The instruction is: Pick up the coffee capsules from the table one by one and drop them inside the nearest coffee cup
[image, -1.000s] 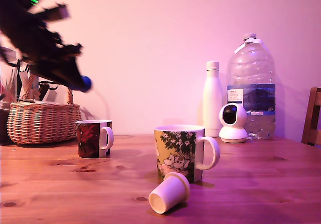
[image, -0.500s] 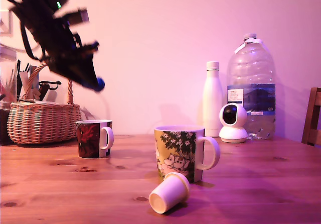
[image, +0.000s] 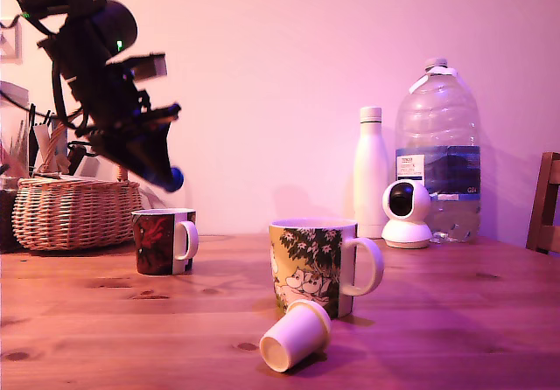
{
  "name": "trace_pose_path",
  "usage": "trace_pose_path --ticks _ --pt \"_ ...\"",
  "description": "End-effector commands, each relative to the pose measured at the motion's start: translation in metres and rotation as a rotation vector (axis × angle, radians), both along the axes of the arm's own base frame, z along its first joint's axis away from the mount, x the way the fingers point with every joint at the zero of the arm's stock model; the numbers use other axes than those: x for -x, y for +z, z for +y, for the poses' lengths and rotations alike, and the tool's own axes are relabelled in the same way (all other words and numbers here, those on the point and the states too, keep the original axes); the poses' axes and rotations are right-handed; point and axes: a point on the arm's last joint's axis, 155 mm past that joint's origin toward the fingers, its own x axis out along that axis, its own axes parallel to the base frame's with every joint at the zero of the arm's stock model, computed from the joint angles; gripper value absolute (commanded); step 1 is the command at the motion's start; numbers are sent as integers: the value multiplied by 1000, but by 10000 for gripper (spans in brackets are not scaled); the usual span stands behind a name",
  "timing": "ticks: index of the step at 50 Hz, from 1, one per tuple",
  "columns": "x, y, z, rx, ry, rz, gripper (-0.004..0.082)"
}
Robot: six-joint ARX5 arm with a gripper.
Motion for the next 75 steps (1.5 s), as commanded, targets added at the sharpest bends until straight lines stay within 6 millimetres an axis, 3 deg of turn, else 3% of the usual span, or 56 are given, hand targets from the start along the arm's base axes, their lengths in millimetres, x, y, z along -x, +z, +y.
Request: trace_pose_path --ticks 1,34,37,42,46,67,71,75 --pt "-1 -12 2 -11 0 26 201" --pt "-2 -14 5 -20 9 28 213" --pt "-5 -12 4 -17 9 13 333" --pt "-12 -7 2 -5 17 -17 669" --pt "-12 -7 2 -3 18 -20 770" --pt "-16 1 0 3 13 -50 745" --pt "-16 7 -1 6 12 -62 663" --pt "-16 13 -1 10 10 -75 485"
